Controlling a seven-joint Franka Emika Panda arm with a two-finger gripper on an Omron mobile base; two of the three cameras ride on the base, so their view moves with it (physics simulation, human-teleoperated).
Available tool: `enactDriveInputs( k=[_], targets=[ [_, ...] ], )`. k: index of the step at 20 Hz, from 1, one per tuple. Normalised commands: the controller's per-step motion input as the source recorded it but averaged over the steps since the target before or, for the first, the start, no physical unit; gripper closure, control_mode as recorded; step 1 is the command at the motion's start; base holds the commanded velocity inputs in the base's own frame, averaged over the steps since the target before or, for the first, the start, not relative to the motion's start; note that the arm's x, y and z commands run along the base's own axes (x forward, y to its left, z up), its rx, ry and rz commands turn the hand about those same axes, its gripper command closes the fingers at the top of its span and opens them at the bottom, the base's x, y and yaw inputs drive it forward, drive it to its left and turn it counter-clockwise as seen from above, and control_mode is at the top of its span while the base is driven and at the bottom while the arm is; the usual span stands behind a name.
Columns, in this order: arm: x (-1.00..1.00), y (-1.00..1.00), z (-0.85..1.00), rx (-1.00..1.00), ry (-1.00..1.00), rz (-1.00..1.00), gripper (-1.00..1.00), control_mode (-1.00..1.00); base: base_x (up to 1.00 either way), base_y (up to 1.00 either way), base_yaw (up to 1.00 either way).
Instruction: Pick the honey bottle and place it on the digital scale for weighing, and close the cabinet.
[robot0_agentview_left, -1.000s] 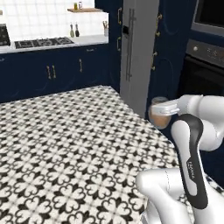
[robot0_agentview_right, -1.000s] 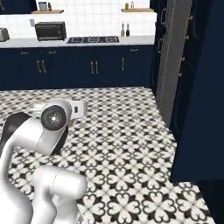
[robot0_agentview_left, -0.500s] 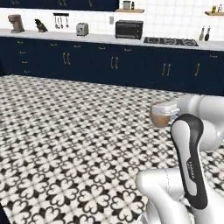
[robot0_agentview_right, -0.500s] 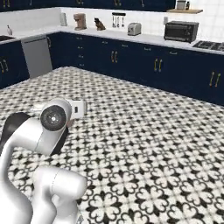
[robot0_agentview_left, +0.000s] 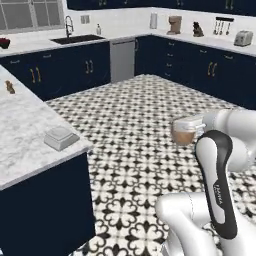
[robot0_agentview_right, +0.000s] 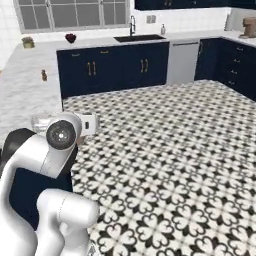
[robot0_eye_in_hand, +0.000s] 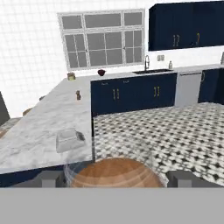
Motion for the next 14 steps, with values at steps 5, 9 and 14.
enactDriveInputs(
  k=[5, 9, 14],
  targets=[
    [0.0, 0.0, 0.0, 0.0, 0.0, 0.0, 1.0, 1.0, 0.14, 0.26, 0.81],
    [0.0, 0.0, 0.0, 0.0, 0.0, 0.0, 1.0, 1.0, 0.55, 0.21, 0.56],
    [0.0, 0.0, 0.0, 0.0, 0.0, 0.0, 1.0, 1.0, 0.68, 0.05, 0.05]
  ],
)
